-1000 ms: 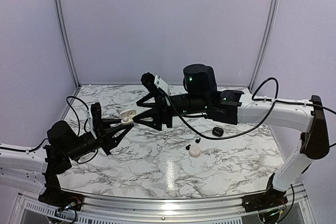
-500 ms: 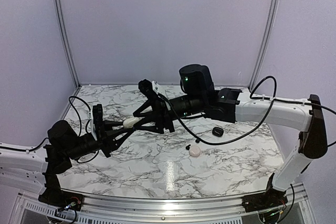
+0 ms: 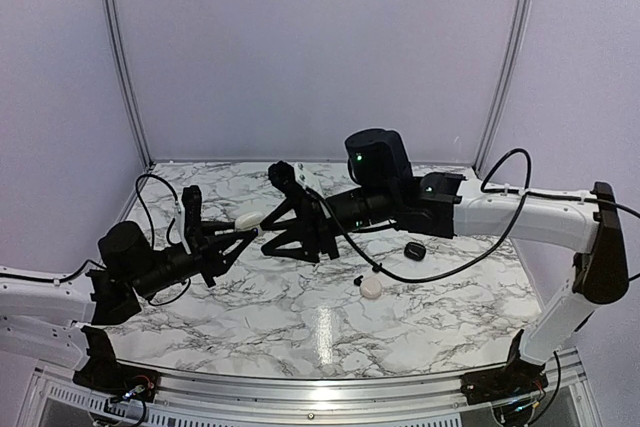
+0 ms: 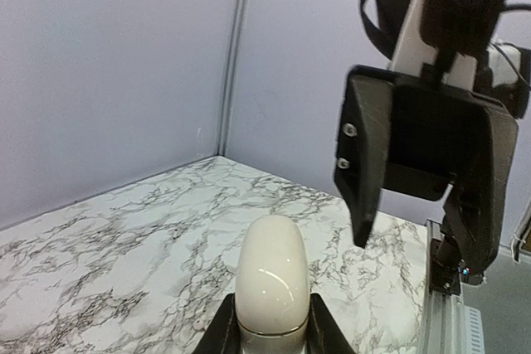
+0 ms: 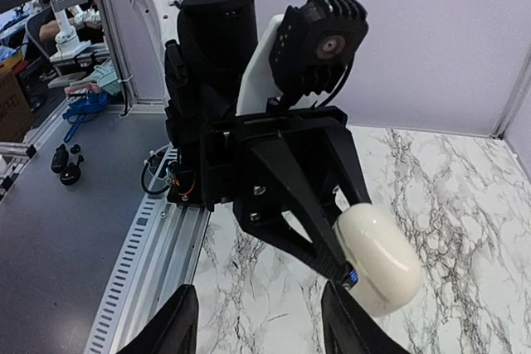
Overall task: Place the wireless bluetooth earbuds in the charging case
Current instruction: Close the charging case with the earbuds.
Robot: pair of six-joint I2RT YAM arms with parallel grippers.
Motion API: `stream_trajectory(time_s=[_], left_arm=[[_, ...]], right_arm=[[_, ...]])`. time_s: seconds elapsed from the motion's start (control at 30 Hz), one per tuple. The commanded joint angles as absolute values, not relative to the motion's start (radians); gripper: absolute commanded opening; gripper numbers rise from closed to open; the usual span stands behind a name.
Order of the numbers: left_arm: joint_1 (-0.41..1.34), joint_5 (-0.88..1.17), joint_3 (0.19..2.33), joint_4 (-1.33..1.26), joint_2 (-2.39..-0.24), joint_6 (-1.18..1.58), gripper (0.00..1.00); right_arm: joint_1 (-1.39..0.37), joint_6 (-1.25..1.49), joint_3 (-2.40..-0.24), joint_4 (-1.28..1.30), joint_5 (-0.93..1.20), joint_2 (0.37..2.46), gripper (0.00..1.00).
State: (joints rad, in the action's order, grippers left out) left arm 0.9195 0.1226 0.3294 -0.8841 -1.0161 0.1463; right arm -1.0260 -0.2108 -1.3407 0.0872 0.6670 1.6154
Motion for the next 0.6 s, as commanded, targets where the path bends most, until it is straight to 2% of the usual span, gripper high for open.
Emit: stream_trajectory(time_s=[0.0, 0.2, 0.57], left_arm=[[0.854, 0.031, 0.404, -0.808, -1.057, 0.273, 0.0], [0.709, 0.036, 0.505, -0.642, -1.17, 0.411, 0.03], [0.507, 0.268, 0.688, -0.502, -1.487, 0.532, 0.07]], right_arm=[[-0.963, -0.142, -1.281, 0.01, 0.631, 1.53, 0.53], [-0.868, -0.045, -1.168, -0.105, 0.588, 1.461, 0.56], [-0.712, 0.061, -1.005, -0.097, 0.454, 1.397, 0.58]])
